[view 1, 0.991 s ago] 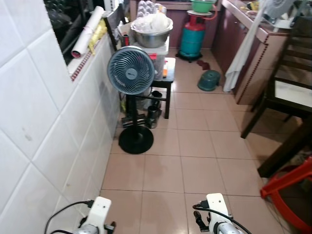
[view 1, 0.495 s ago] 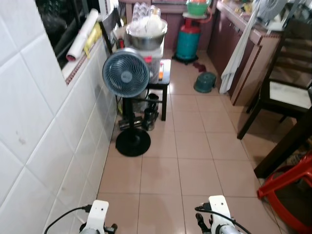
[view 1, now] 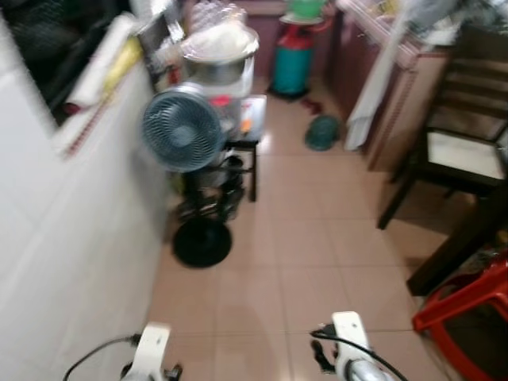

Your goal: Setting the table

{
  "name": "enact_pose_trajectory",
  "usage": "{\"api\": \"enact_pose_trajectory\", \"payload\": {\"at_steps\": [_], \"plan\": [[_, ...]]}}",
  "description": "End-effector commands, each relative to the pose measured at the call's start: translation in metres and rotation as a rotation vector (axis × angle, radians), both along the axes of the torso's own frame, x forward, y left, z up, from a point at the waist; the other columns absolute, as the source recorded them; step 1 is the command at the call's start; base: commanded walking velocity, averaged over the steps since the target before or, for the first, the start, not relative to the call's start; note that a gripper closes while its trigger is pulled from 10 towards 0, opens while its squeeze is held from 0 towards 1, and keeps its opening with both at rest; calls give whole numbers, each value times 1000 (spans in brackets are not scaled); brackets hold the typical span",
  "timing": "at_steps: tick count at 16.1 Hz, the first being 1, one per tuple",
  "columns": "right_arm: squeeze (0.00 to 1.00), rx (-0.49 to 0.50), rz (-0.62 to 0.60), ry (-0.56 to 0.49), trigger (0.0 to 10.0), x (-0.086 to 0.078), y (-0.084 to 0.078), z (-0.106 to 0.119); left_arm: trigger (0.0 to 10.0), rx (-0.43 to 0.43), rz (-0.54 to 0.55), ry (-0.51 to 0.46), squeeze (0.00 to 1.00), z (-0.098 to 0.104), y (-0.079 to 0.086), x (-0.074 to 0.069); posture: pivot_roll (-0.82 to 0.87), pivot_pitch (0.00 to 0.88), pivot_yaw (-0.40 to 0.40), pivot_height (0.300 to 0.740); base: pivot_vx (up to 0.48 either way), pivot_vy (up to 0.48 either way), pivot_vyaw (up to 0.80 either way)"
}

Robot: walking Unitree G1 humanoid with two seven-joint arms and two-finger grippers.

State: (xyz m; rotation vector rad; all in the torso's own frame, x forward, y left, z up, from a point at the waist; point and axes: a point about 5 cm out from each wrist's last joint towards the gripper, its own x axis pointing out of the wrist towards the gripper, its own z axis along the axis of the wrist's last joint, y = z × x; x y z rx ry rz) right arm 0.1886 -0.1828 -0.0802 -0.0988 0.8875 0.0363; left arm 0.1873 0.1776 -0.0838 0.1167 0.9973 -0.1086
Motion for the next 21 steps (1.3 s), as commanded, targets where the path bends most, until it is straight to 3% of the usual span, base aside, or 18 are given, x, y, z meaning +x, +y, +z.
{"api": "enact_pose_trajectory", "payload": {"at_steps": [1, 3, 6, 15, 21], "plan": [[0, 10, 15, -30, 10000, 10, 6, 5, 10000, 11, 1, 24, 0, -3, 6, -7, 19, 0, -29, 740, 446, 0, 0], [0, 7, 20, -28, 10000, 9, 6, 4, 10000, 16, 8, 27, 0, -3, 6, -8, 19, 0, -29, 740, 444, 0, 0], [0, 10, 33, -30, 10000, 9, 7, 4, 10000, 20, 68, 32, 0, -4, 8, -10, 19, 0, -31, 740, 0, 0, 0], [0, 20, 35, -36, 10000, 12, 12, 5, 10000, 55, 99, 39, 0, -4, 11, -10, 30, 0, -29, 740, 0, 0, 0], [0, 35, 41, -40, 10000, 14, 21, 6, 10000, 75, 76, 35, 0, -3, 14, -8, 39, 0, -14, 740, 0, 0, 741]]}}
